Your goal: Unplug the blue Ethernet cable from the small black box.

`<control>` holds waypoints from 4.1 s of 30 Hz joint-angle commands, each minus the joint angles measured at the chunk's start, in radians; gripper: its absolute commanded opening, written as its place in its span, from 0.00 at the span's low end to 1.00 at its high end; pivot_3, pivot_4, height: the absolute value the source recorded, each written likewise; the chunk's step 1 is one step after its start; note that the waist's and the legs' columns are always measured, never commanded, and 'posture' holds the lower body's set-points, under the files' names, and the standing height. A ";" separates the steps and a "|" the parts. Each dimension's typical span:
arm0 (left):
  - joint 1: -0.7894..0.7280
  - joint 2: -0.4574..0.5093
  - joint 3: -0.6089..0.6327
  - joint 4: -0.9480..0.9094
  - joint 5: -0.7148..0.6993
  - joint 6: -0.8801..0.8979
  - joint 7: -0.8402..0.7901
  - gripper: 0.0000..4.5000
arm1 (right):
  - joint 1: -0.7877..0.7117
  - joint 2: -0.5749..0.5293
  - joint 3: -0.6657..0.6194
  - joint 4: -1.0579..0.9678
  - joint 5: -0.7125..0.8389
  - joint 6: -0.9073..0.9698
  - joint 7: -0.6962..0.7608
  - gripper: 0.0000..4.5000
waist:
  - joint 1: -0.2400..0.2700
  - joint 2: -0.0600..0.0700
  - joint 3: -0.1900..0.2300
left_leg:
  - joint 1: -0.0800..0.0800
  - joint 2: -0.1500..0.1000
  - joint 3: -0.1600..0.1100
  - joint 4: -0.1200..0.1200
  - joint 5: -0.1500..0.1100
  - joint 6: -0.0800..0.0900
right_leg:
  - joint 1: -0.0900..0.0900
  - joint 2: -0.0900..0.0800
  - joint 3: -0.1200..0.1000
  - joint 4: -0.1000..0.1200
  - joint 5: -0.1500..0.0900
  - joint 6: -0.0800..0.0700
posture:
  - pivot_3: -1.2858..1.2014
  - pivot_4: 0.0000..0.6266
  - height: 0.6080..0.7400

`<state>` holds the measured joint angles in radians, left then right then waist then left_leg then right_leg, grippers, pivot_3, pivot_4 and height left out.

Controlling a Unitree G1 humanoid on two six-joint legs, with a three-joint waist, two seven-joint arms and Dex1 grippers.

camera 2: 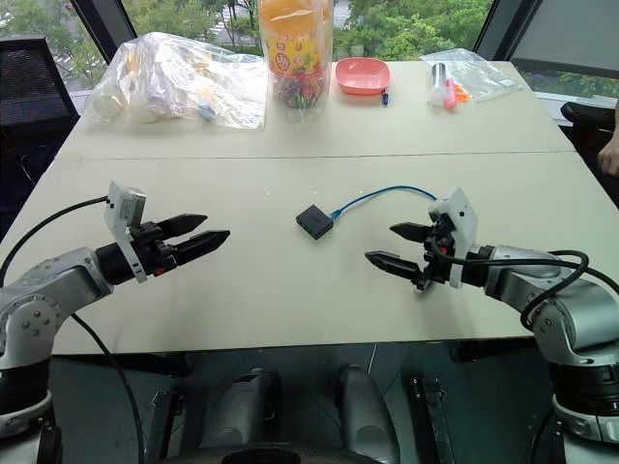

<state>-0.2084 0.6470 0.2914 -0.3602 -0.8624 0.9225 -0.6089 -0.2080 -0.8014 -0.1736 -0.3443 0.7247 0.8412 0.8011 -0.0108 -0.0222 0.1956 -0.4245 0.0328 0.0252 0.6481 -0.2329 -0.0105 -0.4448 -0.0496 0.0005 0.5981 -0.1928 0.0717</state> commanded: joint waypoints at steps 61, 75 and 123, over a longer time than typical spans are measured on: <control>0.157 0.035 0.005 -0.211 0.000 -0.053 0.000 1.00 | -1.166 0.561 0.801 1.706 -1.251 -1.234 0.280 0.80 | -0.036 -0.001 -0.001 | 0.017 0.001 0.003 -0.001 0.002 -0.004 | 0.005 0.002 0.006 0.015 0.002 -0.002 | 0.52 0.24 1.00; -0.011 0.067 -0.041 0.020 0.069 -0.107 -0.055 1.00 | -1.072 0.558 0.666 1.648 -1.241 -1.126 -0.011 0.03 | -0.059 -0.011 -0.020 | 0.035 0.002 -0.001 -0.002 0.002 -0.005 | 0.020 0.003 0.006 0.016 0.001 -0.005 | 0.52 0.24 1.00; -1.039 -0.425 -0.221 1.409 0.542 -0.609 -0.479 0.12 | -0.519 0.344 0.541 0.484 -1.437 -0.843 -0.470 0.02 | -0.030 -0.010 -0.015 | 0.014 -0.002 0.007 -0.002 0.001 -0.001 | 0.001 0.004 0.014 0.016 -0.002 0.005 | 0.52 0.24 1.00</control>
<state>-1.2396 0.2306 0.0682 1.0797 -0.3256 0.3196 -1.0667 -0.7169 -0.4524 0.3825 0.1798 -0.7033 -0.0078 0.3341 -0.0413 -0.0318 0.1807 -0.4109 0.0313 0.0324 0.6465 -0.2324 -0.0114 -0.4441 -0.0461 0.0141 0.6136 -0.1946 0.0760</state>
